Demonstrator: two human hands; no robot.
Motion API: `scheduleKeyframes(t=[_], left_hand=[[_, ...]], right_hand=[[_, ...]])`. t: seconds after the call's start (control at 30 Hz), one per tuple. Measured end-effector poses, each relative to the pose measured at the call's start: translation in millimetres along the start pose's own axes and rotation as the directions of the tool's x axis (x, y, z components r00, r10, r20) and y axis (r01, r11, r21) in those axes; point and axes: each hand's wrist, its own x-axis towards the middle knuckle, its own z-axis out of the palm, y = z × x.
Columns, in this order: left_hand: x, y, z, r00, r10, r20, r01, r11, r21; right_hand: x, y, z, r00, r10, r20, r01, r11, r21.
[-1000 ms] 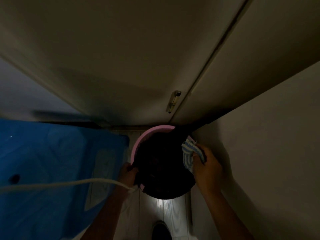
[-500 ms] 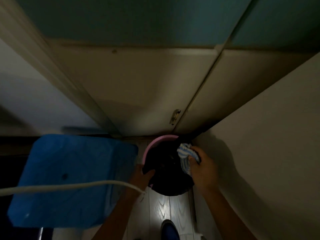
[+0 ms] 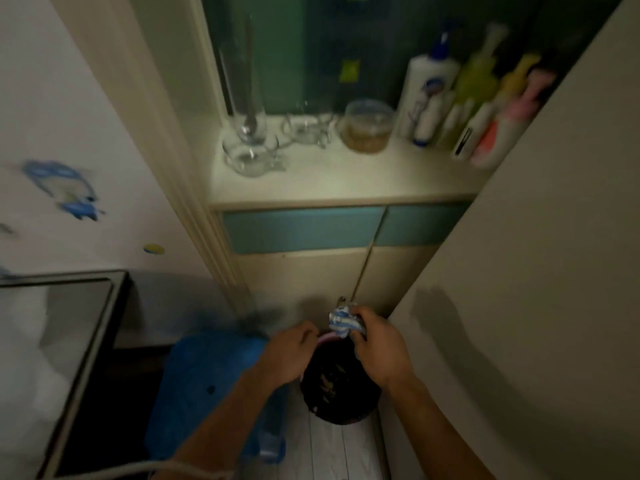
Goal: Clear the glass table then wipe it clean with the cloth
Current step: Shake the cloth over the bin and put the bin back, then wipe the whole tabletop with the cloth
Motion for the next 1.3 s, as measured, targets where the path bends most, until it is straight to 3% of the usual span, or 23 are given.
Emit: scheduleKeyframes(t=[0.07, 0.13, 0.27, 0.37, 0.5, 0.67, 0.73, 0.8, 0.87, 0.93, 1.0, 1.13, 1.2, 1.3], left_hand=[[-31.9, 46.0, -26.4, 0.99, -0.14, 0.015, 0.137, 0.934, -0.329], [-56.2, 77.9, -42.7, 0.96, -0.254, 0.114, 0.275, 0.8, -0.534], [-101.3, 120.9, -60.3, 0.947, -0.27, 0.172, 0.316, 0.708, -0.631], [-136.9, 149.4, -72.1, 0.966, -0.216, 0.141, 0.247, 0.619, -0.746], [-182.2, 164.7, -83.3, 0.989, -0.14, -0.057, 0.062, 0.717, -0.695], [-223.3, 168.0, -90.9, 0.945, -0.172, -0.279, -0.036, 0.791, -0.611], [-245.8, 171.4, -96.4, 0.925, -0.171, -0.339, -0.088, 0.772, -0.629], [-266.2, 171.3, -105.9, 0.919, -0.131, -0.372, -0.156, 0.745, -0.649], [-288.5, 177.7, -119.4, 0.919, -0.093, -0.382, -0.203, 0.721, -0.663], [-302.0, 180.2, -129.3, 0.925, -0.065, -0.375, -0.235, 0.678, -0.696], [-314.7, 181.5, -139.4, 0.928, -0.043, -0.37, -0.263, 0.63, -0.731], [-329.3, 176.8, -153.5, 0.936, 0.008, -0.351, -0.308, 0.497, -0.811], [-333.2, 175.7, -157.2, 0.946, 0.031, -0.322, -0.305, 0.417, -0.856], [-346.5, 167.4, -168.0, 0.956, 0.1, -0.275, -0.293, 0.337, -0.895]], right_hand=[[-15.8, -30.2, -29.8, 0.997, -0.068, -0.031, 0.067, 0.997, -0.043], [-28.4, -53.2, -51.9, 0.984, -0.17, -0.061, 0.165, 0.983, -0.077], [-58.8, -92.8, -89.8, 0.94, -0.331, -0.079, 0.323, 0.941, -0.099], [-80.1, -116.2, -110.0, 0.889, -0.453, -0.067, 0.444, 0.889, -0.114], [-114.5, -136.8, -127.8, 0.837, -0.543, -0.063, 0.541, 0.839, -0.047], [-153.7, -155.7, -140.8, 0.817, -0.576, 0.012, 0.574, 0.816, 0.07], [-168.3, -166.7, -147.1, 0.848, -0.529, -0.031, 0.525, 0.832, 0.179], [-171.9, -172.9, -147.2, 0.944, -0.328, -0.044, 0.321, 0.876, 0.36], [-172.0, -183.8, -151.1, 0.992, -0.113, 0.056, 0.07, 0.861, 0.504], [-173.3, -194.9, -155.7, 0.978, -0.037, 0.205, -0.092, 0.804, 0.587], [-178.7, -208.9, -158.4, 0.947, -0.045, 0.318, -0.189, 0.722, 0.665], [-187.0, -238.4, -155.4, 0.819, -0.11, 0.563, -0.465, 0.447, 0.764], [-188.6, -247.2, -151.1, 0.803, -0.128, 0.582, -0.515, 0.341, 0.786], [-193.5, -268.5, -145.4, 0.843, -0.177, 0.509, -0.481, 0.178, 0.859]])
